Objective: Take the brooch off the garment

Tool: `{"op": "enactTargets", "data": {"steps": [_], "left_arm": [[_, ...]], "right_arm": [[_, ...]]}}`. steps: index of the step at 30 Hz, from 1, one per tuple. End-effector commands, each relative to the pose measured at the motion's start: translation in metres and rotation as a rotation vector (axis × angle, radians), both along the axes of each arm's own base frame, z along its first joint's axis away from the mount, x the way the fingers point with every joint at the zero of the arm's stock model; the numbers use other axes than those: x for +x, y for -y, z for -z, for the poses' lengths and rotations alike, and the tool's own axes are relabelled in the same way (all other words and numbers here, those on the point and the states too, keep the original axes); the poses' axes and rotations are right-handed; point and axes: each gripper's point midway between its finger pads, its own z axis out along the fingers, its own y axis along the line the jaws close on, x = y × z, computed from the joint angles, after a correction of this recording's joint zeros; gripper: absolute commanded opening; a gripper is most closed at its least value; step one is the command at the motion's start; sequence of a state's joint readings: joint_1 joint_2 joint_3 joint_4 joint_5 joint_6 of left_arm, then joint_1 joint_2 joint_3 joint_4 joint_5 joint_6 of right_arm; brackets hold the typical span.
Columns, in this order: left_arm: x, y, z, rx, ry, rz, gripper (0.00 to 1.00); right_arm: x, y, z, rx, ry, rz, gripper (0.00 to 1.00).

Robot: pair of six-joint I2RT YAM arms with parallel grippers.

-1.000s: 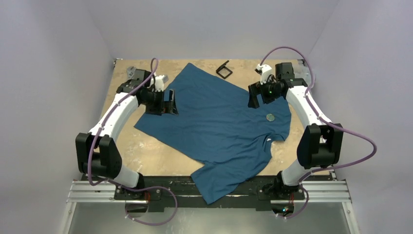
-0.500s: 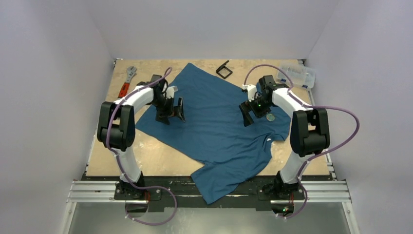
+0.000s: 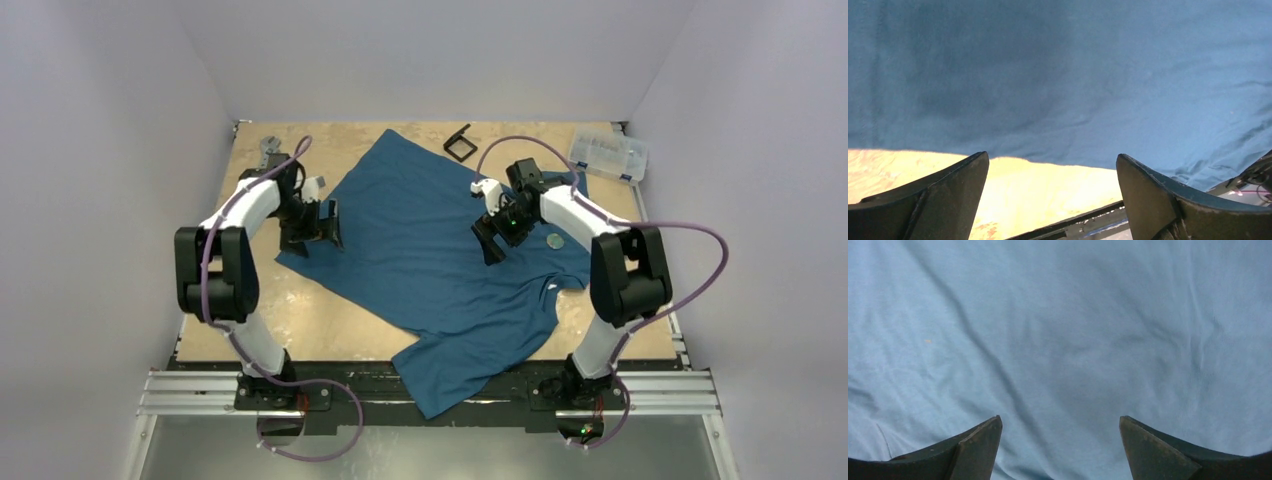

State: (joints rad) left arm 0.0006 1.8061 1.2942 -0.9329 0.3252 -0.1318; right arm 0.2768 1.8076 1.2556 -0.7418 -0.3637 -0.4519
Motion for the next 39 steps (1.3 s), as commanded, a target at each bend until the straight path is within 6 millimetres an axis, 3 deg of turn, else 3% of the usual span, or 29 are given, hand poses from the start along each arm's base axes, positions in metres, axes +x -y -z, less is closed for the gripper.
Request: {"op": "enactTargets", "data": {"steps": [1, 5, 10, 14, 21, 30, 35, 39], "left_arm": [[0.01, -0.008, -0.067, -0.023, 0.288, 0.025, 1.0], [0.015, -0.02, -0.115, -0.113, 0.378, -0.081, 1.0], [0.01, -0.068, -0.157, -0.121, 0.454, -0.261, 1.0], [-0.01, -0.099, -0.179, -0.108, 0.467, -0.368, 1.0], [-0.047, -0.119, -0.199, -0.048, 0.502, -0.444, 1.0], [-0.063, -0.109, -0.198, -0.076, 0.497, -0.469, 1.0], [-0.06, -0.109, -0.203, -0.078, 0.512, -0.46, 1.0], [-0.057, -0.11, -0.207, -0.082, 0.514, -0.459, 1.0]], "right_arm": [[0.0, -0.048, -0.054, 0.042, 0.261, -0.192, 0.85], [0.0, -0.106, -0.051, 0.027, 0.337, -0.268, 0.73], [0.002, -0.199, -0.056, 0.079, 0.413, -0.341, 0.66], [-0.003, -0.259, -0.052, 0.103, 0.447, -0.369, 0.6], [-0.008, -0.306, -0.019, 0.061, 0.484, -0.418, 0.54], [-0.017, -0.349, 0.025, 0.114, 0.38, -0.446, 0.53], [-0.016, -0.389, 0.033, 0.208, 0.304, -0.443, 0.53], [-0.021, -0.431, 0.016, 0.338, 0.3, -0.461, 0.53]]}}
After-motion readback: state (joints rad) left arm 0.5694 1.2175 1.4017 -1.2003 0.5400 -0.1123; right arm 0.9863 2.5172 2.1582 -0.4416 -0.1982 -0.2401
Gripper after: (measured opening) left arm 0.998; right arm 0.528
